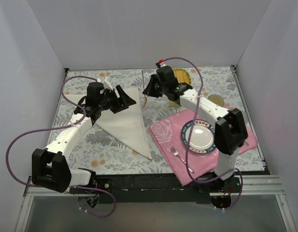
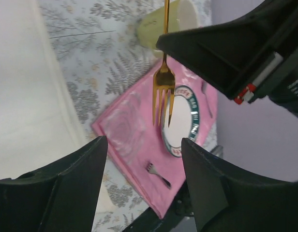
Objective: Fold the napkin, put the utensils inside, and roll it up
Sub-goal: Grab a utensil with the right arm, then pass the utensil from the right arm to the left
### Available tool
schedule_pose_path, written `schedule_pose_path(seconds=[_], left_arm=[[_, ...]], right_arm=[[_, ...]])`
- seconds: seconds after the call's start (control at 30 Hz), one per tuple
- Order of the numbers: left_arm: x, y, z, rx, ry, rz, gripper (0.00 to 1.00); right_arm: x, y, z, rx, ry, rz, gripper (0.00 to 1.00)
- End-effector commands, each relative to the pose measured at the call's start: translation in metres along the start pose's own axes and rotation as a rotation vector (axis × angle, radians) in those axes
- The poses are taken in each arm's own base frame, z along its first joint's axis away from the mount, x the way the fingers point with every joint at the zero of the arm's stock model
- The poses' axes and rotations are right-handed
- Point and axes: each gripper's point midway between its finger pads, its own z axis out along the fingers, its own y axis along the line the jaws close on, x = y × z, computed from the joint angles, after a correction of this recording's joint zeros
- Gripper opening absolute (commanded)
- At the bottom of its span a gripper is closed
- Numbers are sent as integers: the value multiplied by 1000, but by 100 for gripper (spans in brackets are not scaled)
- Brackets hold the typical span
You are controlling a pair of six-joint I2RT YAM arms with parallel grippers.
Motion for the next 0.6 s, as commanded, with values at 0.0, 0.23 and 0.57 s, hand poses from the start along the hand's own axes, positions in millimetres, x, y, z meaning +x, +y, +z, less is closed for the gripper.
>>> schedule_pose_path(seconds=[0.0,0.23,0.57], left_arm=[[14,-43,-10,247,115,-88,63],[33,-69,-17,508,197,-134,65],[59,-61,5,425,248,-110,59]], right_arm=[[-17,54,-56,-576,-141,-124,1],[5,52,-88,-761,-218,-159,1],[13,53,-104,-844,-248,-74,1]])
